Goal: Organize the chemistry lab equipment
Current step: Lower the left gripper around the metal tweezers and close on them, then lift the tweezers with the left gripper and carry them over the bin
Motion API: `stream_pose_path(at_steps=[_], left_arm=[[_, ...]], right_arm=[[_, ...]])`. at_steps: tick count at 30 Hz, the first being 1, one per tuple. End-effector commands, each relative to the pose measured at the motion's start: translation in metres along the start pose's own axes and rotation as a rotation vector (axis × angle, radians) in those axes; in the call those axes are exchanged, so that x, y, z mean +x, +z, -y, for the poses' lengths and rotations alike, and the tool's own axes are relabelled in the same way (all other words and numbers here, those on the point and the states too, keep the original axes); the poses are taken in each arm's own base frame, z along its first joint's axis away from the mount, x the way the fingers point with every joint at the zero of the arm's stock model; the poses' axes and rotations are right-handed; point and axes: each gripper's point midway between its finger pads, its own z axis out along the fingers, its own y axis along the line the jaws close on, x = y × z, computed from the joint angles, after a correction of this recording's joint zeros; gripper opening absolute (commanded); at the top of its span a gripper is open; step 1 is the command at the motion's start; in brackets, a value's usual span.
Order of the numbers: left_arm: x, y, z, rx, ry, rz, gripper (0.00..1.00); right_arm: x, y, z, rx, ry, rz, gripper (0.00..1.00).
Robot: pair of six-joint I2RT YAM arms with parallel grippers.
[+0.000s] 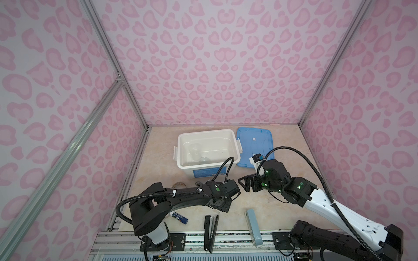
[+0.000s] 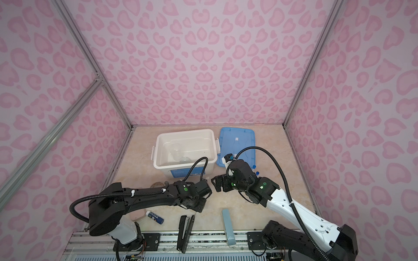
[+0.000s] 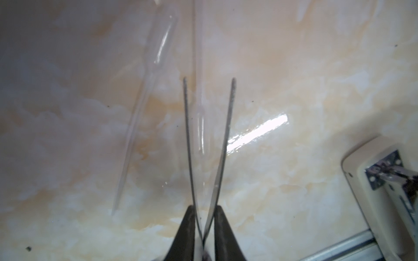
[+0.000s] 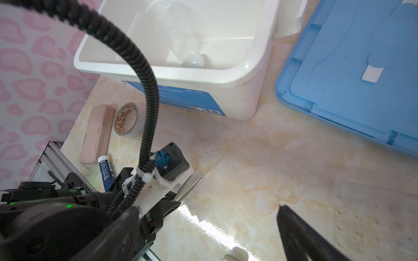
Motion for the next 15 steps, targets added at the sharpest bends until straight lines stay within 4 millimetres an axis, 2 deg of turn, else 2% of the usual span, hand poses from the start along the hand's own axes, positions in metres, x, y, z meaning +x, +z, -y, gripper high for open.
stream_pose_path(at_steps=[1, 6, 8, 12, 15], left_arm=[[-0.005, -0.011, 0.001, 0.006, -0.012, 0.026, 0.17], [-0.014, -0.021, 0.004, 0.017, -0.016, 0.061, 0.11], [-0.017, -0.025, 0.005, 0.024, -0.018, 0.076, 0.03], [-0.024, -0.040, 0.006, 0.038, -0.019, 0.106, 0.03], [-0.033, -0.061, 0.008, 0.040, -0.016, 0.138, 0.03]], right_arm=[[-0.009, -0.003, 0.000, 0.009, -0.008, 0.040, 0.96], [-0.013, -0.008, 0.002, 0.018, -0.009, 0.067, 0.96], [-0.015, -0.011, 0.002, 0.022, -0.009, 0.078, 0.95], [-0.018, -0.019, 0.003, 0.029, -0.011, 0.103, 0.95], [-0.025, -0.029, 0.002, 0.026, -0.014, 0.136, 0.95]])
